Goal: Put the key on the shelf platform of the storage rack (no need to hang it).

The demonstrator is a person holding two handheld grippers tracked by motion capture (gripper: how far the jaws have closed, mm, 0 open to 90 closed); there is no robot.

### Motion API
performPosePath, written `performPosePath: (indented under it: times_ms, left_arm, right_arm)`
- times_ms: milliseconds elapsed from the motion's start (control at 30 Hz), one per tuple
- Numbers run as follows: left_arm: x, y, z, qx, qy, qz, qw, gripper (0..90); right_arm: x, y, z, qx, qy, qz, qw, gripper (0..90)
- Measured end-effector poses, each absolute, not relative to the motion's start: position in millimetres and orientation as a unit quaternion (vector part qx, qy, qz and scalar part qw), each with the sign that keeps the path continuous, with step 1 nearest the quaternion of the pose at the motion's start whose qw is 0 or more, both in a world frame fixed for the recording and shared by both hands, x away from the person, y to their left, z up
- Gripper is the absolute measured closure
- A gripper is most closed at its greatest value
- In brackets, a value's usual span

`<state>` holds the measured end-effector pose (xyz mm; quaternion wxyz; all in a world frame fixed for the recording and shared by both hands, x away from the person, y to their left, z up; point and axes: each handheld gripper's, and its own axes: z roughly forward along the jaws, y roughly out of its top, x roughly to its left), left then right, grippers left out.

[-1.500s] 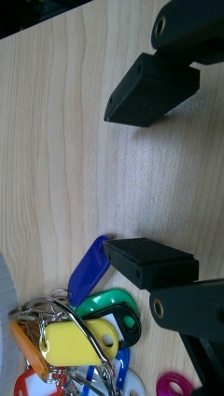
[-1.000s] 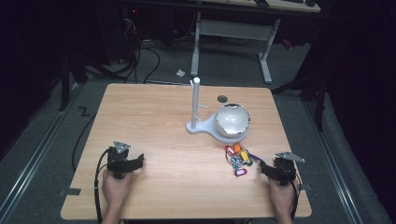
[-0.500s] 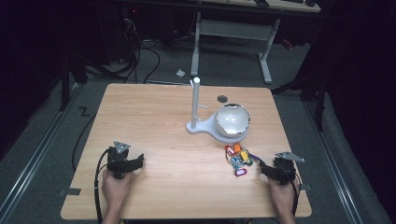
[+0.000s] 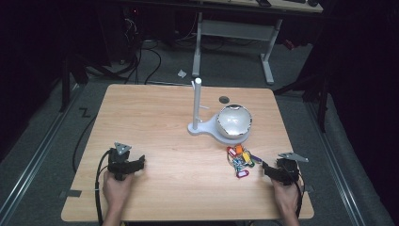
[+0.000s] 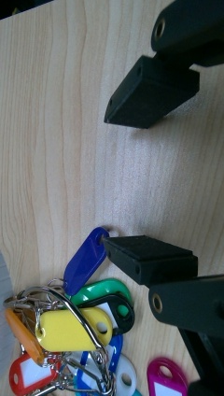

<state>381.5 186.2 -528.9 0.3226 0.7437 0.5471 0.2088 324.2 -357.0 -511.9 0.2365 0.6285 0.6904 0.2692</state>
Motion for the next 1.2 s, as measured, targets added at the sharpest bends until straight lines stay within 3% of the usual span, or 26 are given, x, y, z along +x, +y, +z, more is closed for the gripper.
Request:
performPosePath:
  times_ms: [567, 1200]
  left_arm:
    - [381.5, 186.6, -528.7, 0.744, 0.547, 0.207, 0.323, 21.5]
    - [381.4, 186.7, -528.7, 0.744, 0.547, 0.207, 0.323, 21.5]
  right_arm:
    - [316.7, -355.0, -498.9, 0.622, 0.680, 0.309, 0.234, 39.5]
    - [318.9, -316.7, -479.4, 0.558, 0.734, 0.325, 0.213, 43.4]
